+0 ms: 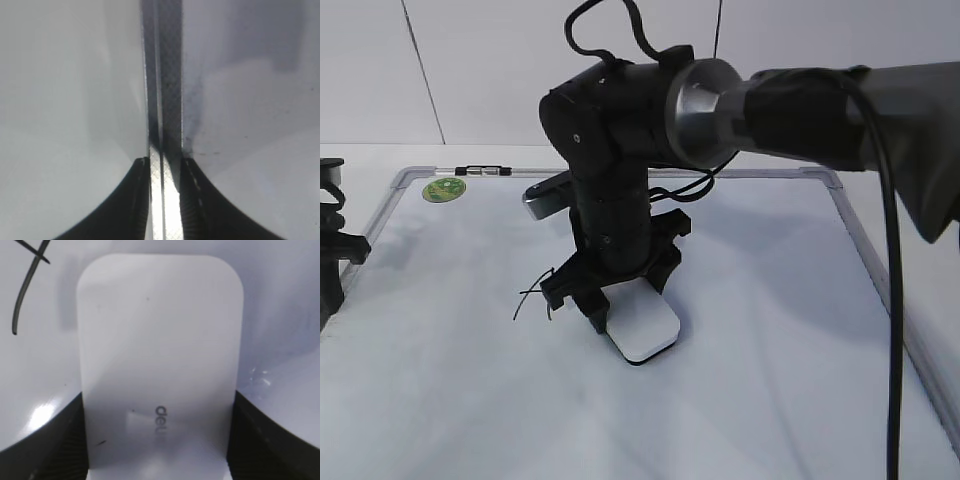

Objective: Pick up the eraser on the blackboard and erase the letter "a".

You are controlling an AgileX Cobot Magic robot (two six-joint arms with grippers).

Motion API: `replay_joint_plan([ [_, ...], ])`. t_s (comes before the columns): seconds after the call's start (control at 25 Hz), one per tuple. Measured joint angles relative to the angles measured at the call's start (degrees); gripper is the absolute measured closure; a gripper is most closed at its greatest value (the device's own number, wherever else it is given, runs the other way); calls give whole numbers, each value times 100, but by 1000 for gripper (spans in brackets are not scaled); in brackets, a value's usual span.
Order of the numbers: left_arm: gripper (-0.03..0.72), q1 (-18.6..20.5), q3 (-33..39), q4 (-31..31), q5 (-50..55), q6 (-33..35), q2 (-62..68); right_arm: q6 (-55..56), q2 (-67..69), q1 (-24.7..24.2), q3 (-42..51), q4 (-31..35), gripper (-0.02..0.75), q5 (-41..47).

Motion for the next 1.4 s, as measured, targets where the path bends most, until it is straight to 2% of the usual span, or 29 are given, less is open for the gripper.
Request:
replay_joint_plan([
  [0.24,549,0,0,0,0,0,0,0,7,-93,-2,38,218,0],
  [0.8,550,0,0,2,0,-2,0,37,7,-747,-33,39,218,-7],
  [1.08,550,0,0,12,5,-12,0,-111,7,-709,-33,235,218,-12],
  [1.4,550,0,0,12,5,-12,0,-148,7,-207,-33,207,218,-12],
])
